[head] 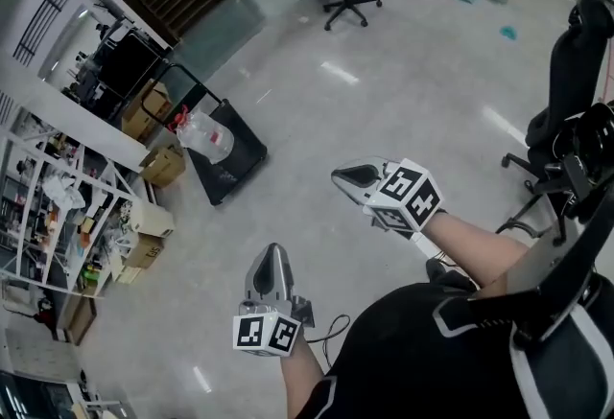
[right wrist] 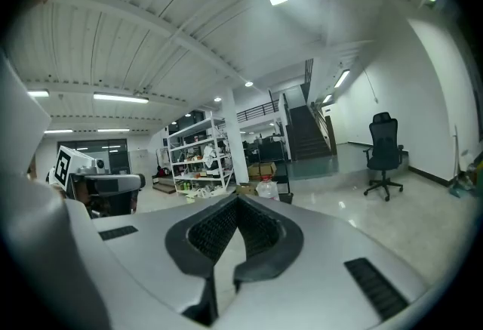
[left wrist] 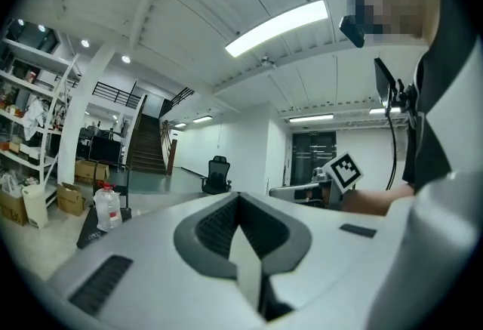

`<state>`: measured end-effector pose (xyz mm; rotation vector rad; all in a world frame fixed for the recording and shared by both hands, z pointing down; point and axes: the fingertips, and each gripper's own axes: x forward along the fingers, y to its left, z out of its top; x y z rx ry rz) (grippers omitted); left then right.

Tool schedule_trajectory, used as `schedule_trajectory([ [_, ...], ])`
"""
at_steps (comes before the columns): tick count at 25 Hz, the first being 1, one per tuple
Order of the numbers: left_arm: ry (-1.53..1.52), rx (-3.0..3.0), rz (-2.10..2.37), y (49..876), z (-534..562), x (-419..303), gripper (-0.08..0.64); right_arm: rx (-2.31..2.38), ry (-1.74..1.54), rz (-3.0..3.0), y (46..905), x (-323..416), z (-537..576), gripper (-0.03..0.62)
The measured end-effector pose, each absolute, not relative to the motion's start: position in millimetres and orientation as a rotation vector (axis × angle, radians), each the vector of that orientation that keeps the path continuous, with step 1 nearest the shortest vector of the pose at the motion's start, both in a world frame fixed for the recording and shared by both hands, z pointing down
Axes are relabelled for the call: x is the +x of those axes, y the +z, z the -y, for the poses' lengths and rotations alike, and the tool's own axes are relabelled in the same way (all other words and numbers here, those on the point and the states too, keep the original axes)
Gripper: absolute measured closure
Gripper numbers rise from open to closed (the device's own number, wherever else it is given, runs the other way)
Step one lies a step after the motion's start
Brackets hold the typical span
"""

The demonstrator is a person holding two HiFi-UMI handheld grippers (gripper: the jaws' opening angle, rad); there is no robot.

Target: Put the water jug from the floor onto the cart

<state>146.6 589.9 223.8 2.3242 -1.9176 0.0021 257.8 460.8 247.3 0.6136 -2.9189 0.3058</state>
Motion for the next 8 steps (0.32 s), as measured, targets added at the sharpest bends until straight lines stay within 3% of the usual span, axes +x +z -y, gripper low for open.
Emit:
schedule_trajectory([
  [8,0.029,2.373,1.899,220.6,-587.2,155.5,0.568,0.668,0.255,2.926,238.5,269.6,-463.2,0.591],
])
